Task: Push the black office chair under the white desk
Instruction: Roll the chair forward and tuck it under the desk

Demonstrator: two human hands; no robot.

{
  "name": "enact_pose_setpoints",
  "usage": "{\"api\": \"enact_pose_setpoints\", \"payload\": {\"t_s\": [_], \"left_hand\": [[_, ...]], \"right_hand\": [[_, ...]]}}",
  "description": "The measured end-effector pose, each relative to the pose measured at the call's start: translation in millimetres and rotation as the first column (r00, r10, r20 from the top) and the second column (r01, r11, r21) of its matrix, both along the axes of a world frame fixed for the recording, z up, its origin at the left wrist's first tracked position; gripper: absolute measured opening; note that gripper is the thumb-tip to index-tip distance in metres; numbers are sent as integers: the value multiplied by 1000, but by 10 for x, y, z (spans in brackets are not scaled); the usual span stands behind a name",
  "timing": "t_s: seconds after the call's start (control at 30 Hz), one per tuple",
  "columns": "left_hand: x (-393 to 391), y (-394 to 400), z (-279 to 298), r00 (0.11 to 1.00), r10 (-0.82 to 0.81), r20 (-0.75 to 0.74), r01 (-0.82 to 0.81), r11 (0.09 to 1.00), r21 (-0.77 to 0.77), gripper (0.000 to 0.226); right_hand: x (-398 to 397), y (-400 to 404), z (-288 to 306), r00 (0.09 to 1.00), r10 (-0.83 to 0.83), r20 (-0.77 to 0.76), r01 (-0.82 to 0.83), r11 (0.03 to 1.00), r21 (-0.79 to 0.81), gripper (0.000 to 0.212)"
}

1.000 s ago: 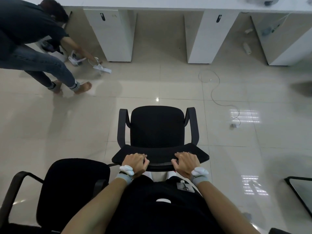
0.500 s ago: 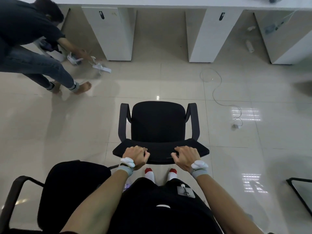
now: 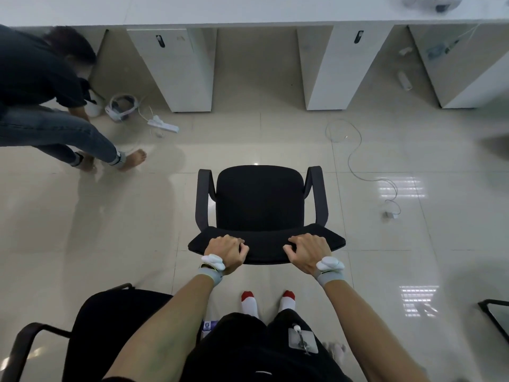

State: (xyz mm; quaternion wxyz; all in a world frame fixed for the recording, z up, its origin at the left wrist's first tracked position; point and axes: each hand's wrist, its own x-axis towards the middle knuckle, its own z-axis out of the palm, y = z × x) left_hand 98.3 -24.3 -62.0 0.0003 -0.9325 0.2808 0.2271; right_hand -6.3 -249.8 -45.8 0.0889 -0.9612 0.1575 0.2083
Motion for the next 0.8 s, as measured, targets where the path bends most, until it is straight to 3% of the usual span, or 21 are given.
{"api": "enact_pose_setpoints", "payload": {"t_s": [0.8], "left_hand": [[1887, -783, -44, 997, 9, 77, -8, 1000, -17, 47]], "right_hand": [[1863, -792, -121, 999, 1, 52, 2, 999, -48, 49]]}}
